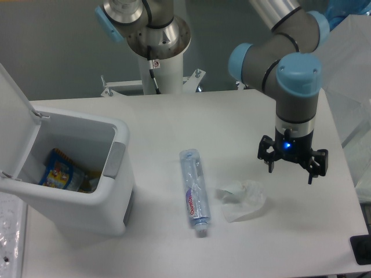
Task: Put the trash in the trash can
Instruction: 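Move the gripper down over the crumpled clear plastic bag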
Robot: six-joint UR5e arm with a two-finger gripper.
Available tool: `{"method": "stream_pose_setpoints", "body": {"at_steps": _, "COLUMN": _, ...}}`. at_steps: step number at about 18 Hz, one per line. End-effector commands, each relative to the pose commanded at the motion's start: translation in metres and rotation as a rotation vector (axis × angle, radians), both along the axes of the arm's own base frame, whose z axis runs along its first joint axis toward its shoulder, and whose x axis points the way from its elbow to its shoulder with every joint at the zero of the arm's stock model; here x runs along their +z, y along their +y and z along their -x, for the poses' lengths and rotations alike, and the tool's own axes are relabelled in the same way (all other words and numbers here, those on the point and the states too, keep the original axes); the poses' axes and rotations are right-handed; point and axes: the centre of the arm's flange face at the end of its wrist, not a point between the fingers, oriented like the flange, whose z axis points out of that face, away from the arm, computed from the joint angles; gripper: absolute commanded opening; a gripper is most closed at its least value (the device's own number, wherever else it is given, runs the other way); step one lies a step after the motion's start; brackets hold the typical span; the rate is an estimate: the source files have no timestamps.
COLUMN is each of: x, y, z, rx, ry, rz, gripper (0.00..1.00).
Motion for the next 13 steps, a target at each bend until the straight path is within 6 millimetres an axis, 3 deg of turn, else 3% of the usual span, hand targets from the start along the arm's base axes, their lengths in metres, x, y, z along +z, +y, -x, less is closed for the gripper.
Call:
{"method": "stream_pose_setpoints", "body": {"at_steps": 6, "x": -0.007, "y": 0.001, "z": -0.003, "rx": 0.011, "ry": -0.014, "rz": -0.005, "gripper": 1.0}}
{"method": "stream_pose_setpoints", "body": {"at_steps": 13, "x": -0.035, "y": 0.001, "z": -0.019, "rx": 0.06, "ry": -0.063, "rz": -0.048, "gripper": 1.0}}
